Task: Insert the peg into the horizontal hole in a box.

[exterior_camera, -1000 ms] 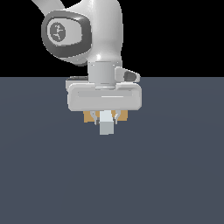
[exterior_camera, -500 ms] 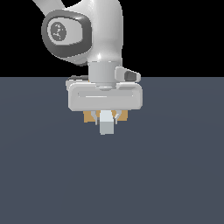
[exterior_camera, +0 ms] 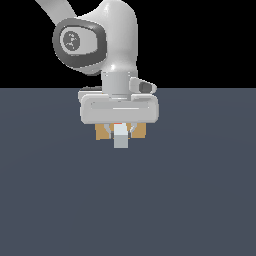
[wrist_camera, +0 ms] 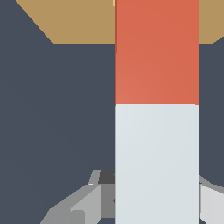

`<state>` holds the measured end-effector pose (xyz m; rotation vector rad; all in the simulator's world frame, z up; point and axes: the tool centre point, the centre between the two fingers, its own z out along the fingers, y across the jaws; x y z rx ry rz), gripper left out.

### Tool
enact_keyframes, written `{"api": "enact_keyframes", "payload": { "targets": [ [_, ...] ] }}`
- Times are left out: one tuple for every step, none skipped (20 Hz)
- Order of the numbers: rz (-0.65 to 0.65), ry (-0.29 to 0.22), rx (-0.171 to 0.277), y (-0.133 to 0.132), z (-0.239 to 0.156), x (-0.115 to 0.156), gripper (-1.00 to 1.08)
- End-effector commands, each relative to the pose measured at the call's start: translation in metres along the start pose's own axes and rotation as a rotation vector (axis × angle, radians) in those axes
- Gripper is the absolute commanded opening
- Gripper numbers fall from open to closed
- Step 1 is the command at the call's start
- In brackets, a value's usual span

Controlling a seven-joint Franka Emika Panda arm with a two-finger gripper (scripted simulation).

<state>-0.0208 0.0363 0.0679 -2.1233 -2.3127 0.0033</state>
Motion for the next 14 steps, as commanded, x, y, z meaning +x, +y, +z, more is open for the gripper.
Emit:
{"api": "enact_keyframes", "payload": {
  "targets": [
    [-0.002, 0.0, -0.003, 0.001, -0.002, 0.019, -1.0],
    [-0.002, 0.0, -0.003, 0.0, -0.002, 0.028, -1.0],
    [-0.002, 0.0, -0.003, 0.0, -0.002, 0.036, -1.0],
    [-0.002, 0.0, -0.004, 0.0, -0.002, 0.044, -1.0],
    [-0.002, 0.0, -0.004, 0.0, -0.002, 0.051, -1.0],
    [-0.002, 0.0, -0.004, 0.0, -0.002, 0.057, -1.0],
    [-0.002, 0.0, -0.004, 0.0, -0.002, 0.062, -1.0],
    [-0.002, 0.0, -0.004, 0.001, -0.002, 0.067, -1.0],
    [-0.002, 0.0, -0.004, 0.001, -0.002, 0.071, -1.0],
    [-0.002, 0.0, -0.004, 0.001, -0.002, 0.074, -1.0],
    [-0.002, 0.0, -0.004, 0.001, -0.002, 0.077, -1.0],
    [-0.002, 0.0, -0.004, 0.002, -0.002, 0.078, -1.0],
    [-0.002, 0.0, -0.004, 0.002, -0.002, 0.079, -1.0],
    [-0.002, 0.0, -0.004, 0.002, -0.002, 0.079, -1.0]
  ]
}}
